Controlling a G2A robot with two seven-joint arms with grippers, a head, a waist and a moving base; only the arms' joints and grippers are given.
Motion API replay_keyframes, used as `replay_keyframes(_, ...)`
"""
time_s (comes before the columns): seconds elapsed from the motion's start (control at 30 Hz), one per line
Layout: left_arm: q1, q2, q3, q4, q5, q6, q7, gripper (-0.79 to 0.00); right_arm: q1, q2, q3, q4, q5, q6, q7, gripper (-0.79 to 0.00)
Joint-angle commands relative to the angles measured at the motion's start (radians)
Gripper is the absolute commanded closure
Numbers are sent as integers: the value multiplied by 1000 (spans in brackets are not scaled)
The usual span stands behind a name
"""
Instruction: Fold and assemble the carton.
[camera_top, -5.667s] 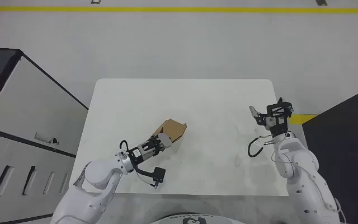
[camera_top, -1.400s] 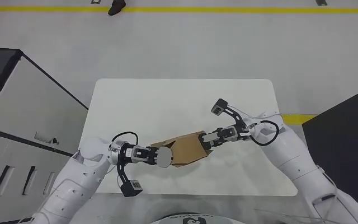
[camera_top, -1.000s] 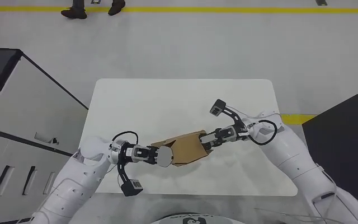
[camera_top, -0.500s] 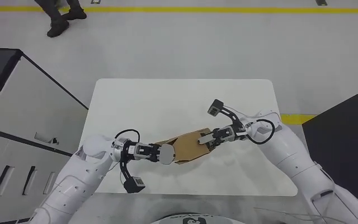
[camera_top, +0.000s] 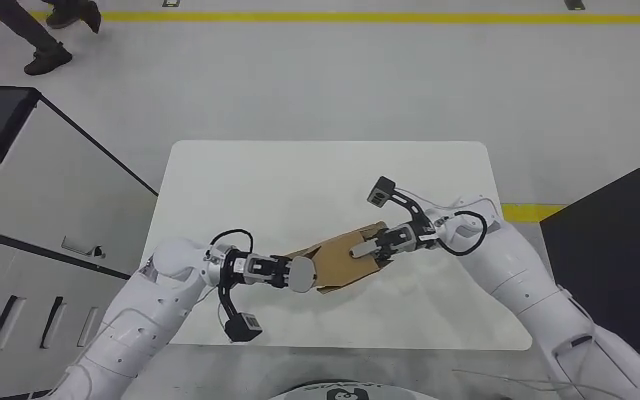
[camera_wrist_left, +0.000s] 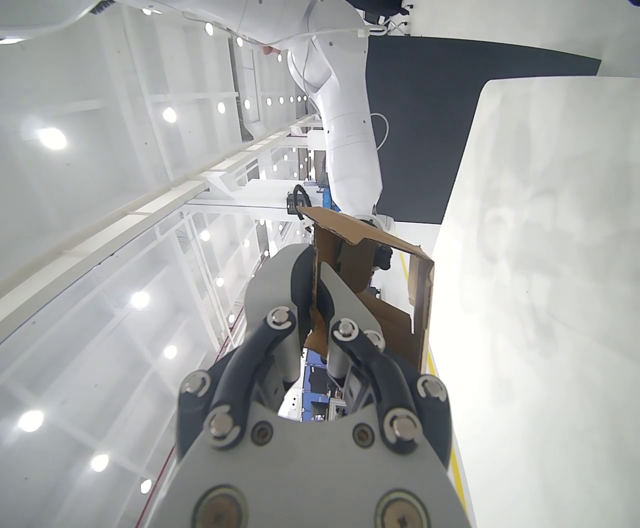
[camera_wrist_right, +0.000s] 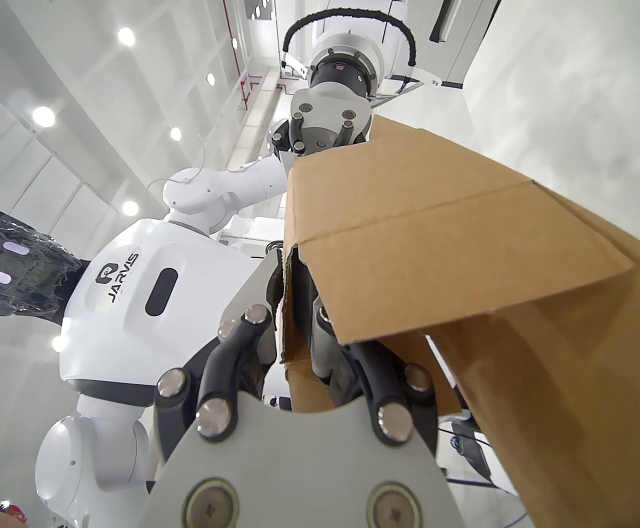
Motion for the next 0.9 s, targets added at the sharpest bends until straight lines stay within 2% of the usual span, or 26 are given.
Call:
replay_keyframes(0.0,-3,0,4,3,1,-1,-1,0,2,-1,-2,2,1,0,0,0)
replay_keyframes(0.23,-15,0,17,12,1,-5,-3,0,5,-3,-5,5,4,0,0,0)
replay_keyframes(0.3,-18,1,21,13,-3,-8,2,-409,3,-4,-2,8,8,0,0,0)
replay_keyframes(0.33,-20,1,22,15,-5,-8,3,-727,2,-5,1,9,11,-1,-1,0)
replay_keyframes(0.37,-22,1,23,15,-9,-6,6,-785,0,-5,3,11,13,-3,-3,0)
replay_keyframes(0.57,-28,1,13,29,-44,18,3,-785,-11,-8,22,33,34,-13,-13,0)
replay_keyframes(0.87,-13,13,-44,38,-71,42,-6,-785,-17,-15,53,94,81,-27,-28,0)
